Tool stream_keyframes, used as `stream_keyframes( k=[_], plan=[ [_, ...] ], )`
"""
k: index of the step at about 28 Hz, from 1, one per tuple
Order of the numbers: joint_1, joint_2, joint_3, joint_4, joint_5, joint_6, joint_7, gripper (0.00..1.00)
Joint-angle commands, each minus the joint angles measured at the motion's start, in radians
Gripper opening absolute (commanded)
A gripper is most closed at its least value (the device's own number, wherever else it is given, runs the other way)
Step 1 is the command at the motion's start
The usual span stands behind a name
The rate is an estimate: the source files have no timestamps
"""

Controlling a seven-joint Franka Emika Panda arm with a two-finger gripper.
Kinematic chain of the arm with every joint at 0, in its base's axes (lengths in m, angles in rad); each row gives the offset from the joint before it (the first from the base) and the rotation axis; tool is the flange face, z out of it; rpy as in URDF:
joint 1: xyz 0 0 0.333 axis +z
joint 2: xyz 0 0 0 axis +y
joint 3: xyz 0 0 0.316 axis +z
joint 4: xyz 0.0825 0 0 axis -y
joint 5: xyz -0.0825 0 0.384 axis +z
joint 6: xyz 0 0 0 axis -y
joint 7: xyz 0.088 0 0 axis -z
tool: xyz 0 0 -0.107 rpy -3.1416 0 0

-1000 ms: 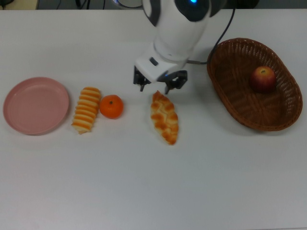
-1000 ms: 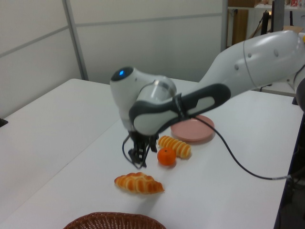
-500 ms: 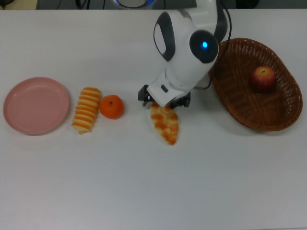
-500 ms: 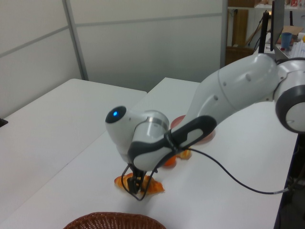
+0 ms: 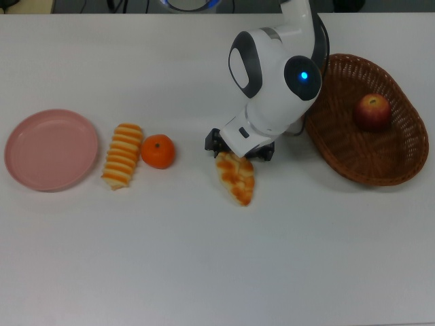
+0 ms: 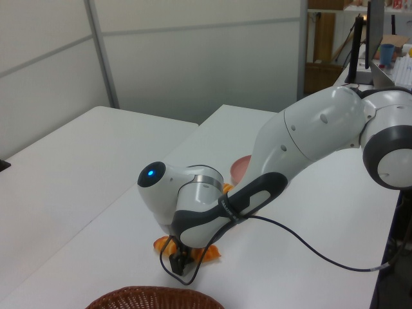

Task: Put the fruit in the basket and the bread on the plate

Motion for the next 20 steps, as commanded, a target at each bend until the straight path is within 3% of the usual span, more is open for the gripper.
stream_keyframes(
  k=[1,12,20],
  plan=[
    [-0.005,-0.018,-0.007,-0.005,-0.006,0.016,0.028,0.0],
    [-0.094,-0.167,-0.014,-0.002,0.083,-0.002,-0.021,0.0],
    [-0.291,-0.222,-0.017,0.054,0.099,-0.068,-0.146,0.0]
  ],
)
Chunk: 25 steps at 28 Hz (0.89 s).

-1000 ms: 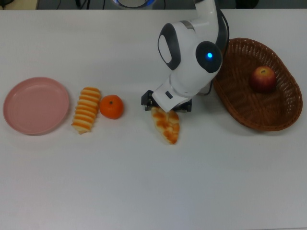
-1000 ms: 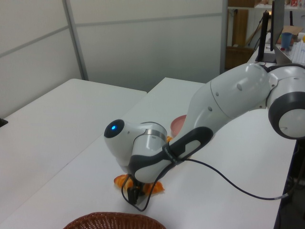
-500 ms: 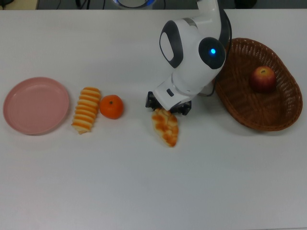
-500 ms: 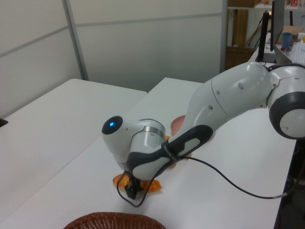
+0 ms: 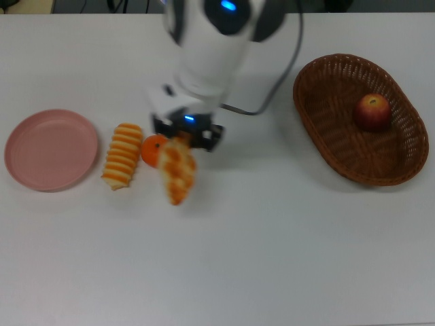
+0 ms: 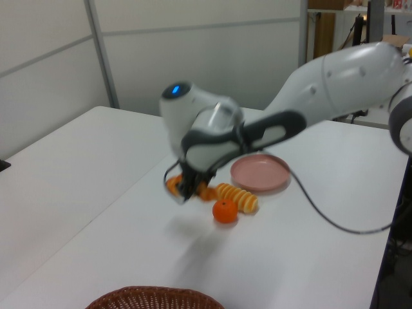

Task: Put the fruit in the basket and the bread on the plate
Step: 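Carry the braided loaf over the pink plate and lower it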

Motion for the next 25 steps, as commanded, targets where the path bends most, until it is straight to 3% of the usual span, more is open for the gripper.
stream_keyframes(
  k=[1,8,17,19,20,25],
  plan=[
    [-0.131,-0.032,0.001,0.011,0.028,-0.028,-0.101,0.0],
    [-0.345,0.017,0.001,0.016,0.022,0.004,-0.212,0.0],
    [-0.439,0.118,0.001,0.016,0.001,0.044,-0.273,0.03],
    [-0.439,0.118,-0.001,0.005,-0.011,0.069,-0.302,0.82],
    [-0.439,0.118,-0.001,0.002,-0.011,0.069,-0.306,1.0],
    [-0.438,0.109,-0.001,-0.006,-0.044,0.066,-0.329,1.0]
  ],
)
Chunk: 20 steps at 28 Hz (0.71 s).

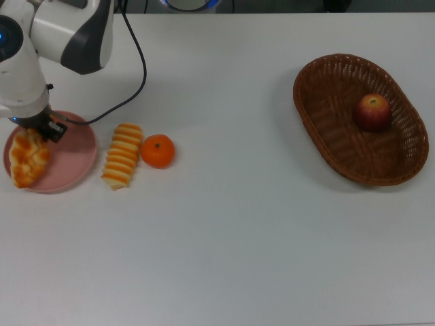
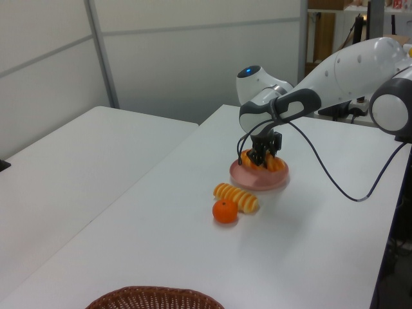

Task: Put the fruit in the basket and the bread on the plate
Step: 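Carry the braided loaf over the pink plate and lower it, then open the gripper and lift away from the plate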

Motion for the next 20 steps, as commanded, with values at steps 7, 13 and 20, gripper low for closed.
stream_keyframes(
  k=[7,13,20],
  plan=[
    [0.0,-0.105,0.001,-0.013,-0.022,-0.004,-0.13,1.0],
    [-0.009,-0.209,0.003,-0.011,-0.011,-0.128,-0.216,1.0],
    [0.003,-0.224,0.013,-0.01,-0.002,-0.188,-0.227,1.0]
  ],
)
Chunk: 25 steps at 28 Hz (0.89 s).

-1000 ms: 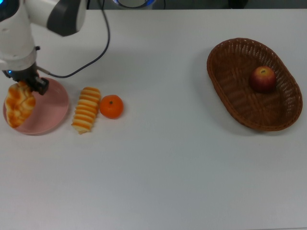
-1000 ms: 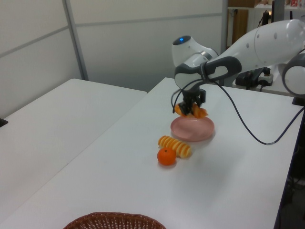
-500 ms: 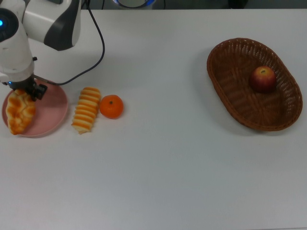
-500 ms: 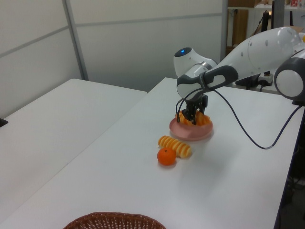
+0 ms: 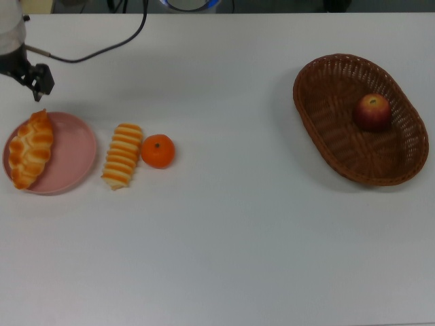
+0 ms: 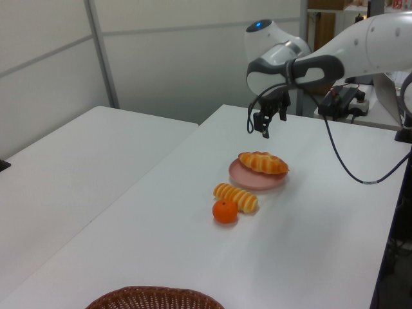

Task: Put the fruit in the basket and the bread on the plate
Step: 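Open the gripper and lift away from the plate, then lower the gripper onto the orange tangerine and grasp it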

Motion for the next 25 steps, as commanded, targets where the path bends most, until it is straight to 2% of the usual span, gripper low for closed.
stream_keyframes(
  k=[1,6,8,14,18,25],
  plan=[
    [0.011,-0.01,0.012,-0.022,0.016,-0.033,-0.018,1.0],
    [0.085,-0.01,0.029,-0.027,0.034,-0.065,-0.015,1.0],
    [0.152,-0.001,0.029,-0.036,0.036,-0.059,0.009,1.0],
    [0.275,0.002,0.029,-0.06,0.065,-0.05,0.111,1.0],
    [0.33,0.008,0.029,-0.074,0.092,-0.05,0.138,1.0],
    [0.367,0.068,0.029,-0.08,0.088,-0.011,0.207,1.0]
  ],
)
